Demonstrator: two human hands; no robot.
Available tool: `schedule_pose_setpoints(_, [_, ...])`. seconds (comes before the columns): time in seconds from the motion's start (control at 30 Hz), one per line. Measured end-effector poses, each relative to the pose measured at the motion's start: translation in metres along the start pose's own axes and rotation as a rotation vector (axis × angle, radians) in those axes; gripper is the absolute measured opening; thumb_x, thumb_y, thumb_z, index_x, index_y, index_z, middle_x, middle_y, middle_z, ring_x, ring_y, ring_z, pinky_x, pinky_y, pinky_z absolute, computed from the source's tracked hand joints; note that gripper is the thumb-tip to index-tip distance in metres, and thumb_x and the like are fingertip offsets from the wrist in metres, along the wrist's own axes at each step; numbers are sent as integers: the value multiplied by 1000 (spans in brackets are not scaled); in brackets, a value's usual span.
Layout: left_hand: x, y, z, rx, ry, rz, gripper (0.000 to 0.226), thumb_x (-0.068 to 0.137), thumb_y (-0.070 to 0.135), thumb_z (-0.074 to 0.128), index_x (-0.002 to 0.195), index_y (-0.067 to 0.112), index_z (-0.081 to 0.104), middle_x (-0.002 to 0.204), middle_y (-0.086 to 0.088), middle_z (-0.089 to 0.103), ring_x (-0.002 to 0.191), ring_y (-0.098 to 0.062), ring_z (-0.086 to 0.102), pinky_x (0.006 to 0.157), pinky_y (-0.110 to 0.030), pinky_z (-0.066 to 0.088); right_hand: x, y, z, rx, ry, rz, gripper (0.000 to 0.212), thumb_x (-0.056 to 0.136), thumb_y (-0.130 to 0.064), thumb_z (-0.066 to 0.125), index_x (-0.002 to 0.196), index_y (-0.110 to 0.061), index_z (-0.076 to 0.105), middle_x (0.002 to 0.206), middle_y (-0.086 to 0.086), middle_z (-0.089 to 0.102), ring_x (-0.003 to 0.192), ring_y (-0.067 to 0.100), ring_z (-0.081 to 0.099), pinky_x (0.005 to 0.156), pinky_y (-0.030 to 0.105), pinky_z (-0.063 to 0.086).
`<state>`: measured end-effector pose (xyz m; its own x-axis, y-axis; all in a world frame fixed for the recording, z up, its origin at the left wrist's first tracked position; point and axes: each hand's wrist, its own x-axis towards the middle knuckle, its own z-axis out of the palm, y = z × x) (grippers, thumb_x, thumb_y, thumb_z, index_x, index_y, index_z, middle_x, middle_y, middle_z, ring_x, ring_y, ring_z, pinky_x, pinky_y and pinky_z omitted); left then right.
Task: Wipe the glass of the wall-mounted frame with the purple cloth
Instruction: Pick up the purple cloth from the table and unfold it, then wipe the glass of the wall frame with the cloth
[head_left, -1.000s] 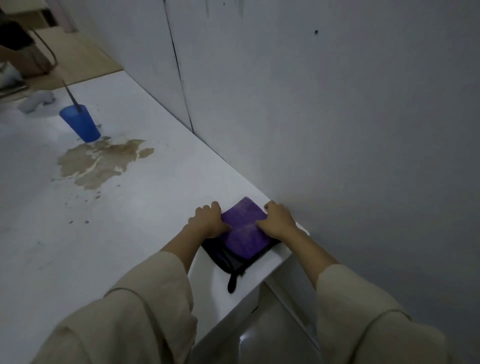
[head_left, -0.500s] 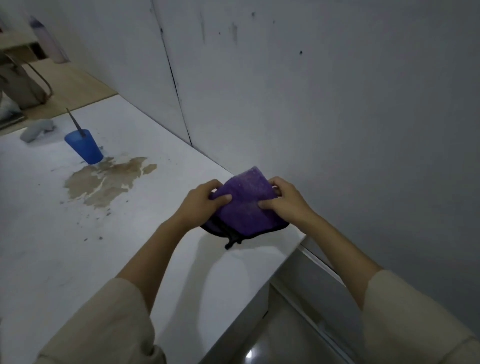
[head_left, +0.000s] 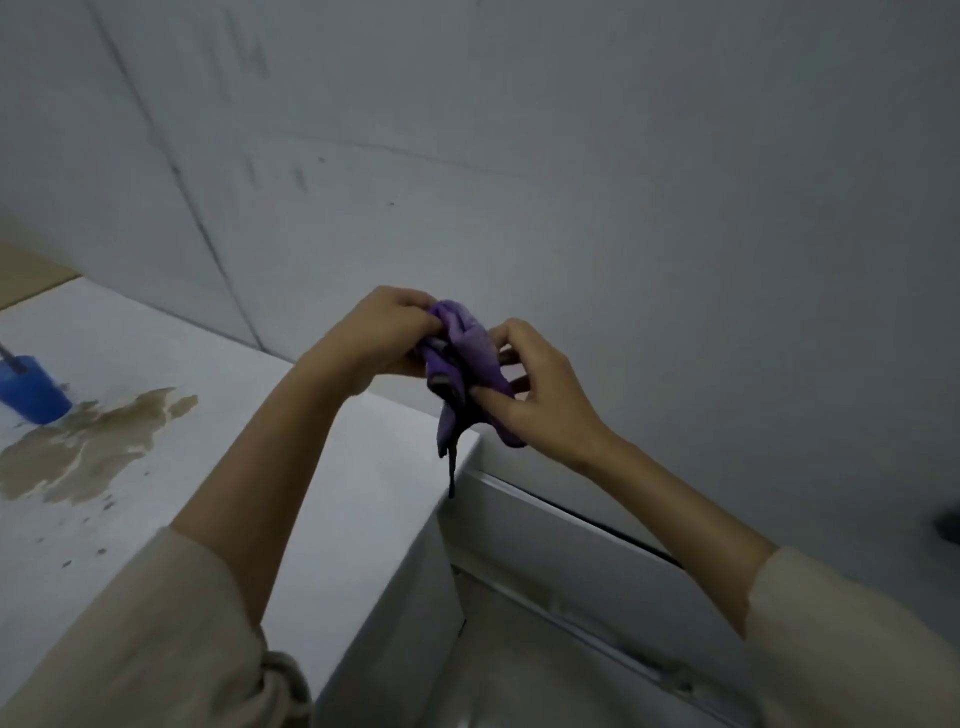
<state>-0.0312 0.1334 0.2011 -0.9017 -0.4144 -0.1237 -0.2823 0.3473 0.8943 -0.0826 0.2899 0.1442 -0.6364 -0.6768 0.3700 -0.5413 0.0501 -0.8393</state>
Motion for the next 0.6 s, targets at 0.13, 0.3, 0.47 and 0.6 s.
schedule_pose_setpoints(0.13, [-13, 40, 36, -49, -131, 81, 21, 88, -2, 45, 87, 4, 65, 78, -12, 62, 66, -16, 60, 49, -16, 53, -37, -15, -39, -5, 36, 27, 62, 68, -22, 80, 111, -13, 36, 118, 2, 49, 102, 13, 53, 78, 20, 52])
schedule_pose_setpoints(0.3, [-28, 75, 76, -70, -250, 163, 23, 88, -1, 44, 97, 2, 65, 89, -15, 65, 73, -18, 64, 58, -20, 58, -65, -23, -74, -115, 268, 10, 45, 79, -7, 70, 106, -15, 36, 110, 0, 54, 92, 10, 57, 71, 19, 52])
schedule_pose_setpoints(0.47, [-39, 104, 91, -187, -475, 213, 30, 85, 0, 49, 110, 1, 64, 102, -15, 69, 86, -19, 69, 71, -24, 58, -79, -31, -102, -94, 544, -17, 26, 86, 0, 55, 106, -11, 42, 96, -3, 58, 77, 12, 56, 62, 28, 48])
schedule_pose_setpoints(0.6, [-46, 116, 98, 29, -422, 420, 33, 81, 1, 62, 110, 16, 64, 103, -9, 70, 90, -15, 67, 73, -23, 57, -82, -40, -116, -29, 639, -63, 26, 88, 4, 53, 109, -10, 44, 108, 6, 58, 95, 21, 58, 77, 35, 53])
